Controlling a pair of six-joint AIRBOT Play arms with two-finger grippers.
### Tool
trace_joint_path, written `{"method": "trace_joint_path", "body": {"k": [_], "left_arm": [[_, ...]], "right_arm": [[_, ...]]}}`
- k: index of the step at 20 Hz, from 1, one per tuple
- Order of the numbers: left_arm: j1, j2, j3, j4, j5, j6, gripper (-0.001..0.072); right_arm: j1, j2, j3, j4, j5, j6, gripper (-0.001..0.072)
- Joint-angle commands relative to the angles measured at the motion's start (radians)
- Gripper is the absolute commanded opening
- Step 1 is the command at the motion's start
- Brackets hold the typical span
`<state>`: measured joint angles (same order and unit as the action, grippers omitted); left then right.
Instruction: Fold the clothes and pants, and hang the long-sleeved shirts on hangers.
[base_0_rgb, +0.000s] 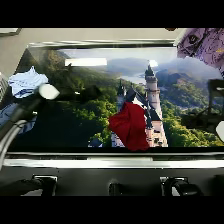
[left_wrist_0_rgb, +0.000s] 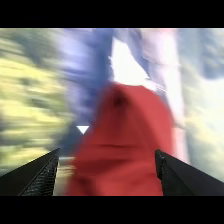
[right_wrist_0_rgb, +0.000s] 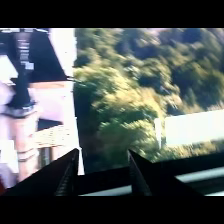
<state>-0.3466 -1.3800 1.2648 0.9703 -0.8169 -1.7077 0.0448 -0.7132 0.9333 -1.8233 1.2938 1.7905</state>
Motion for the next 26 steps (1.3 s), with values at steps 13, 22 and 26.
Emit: {"method": "trace_joint_path", "body": {"k": [13,22,26], "left_arm": [[0.264,0.056,0.000,0.096,-0.238,0.035,0.0679],[0.264,0.052,-0.064,0.068,-0.264,0.032,0.0679],[0.246,0.024,-0.290,-0.308,-0.169,0.288,0.0676]], "right_arm": [[-0.383,-0.258,-0.573,1.155,-0.179,-0.600,0.0474],[-0.132,-0.411,-0.573,1.186,-0.309,-0.649,0.0027],[-0.132,-0.373,-0.573,1.184,-0.271,-0.629,0.0027]]}}
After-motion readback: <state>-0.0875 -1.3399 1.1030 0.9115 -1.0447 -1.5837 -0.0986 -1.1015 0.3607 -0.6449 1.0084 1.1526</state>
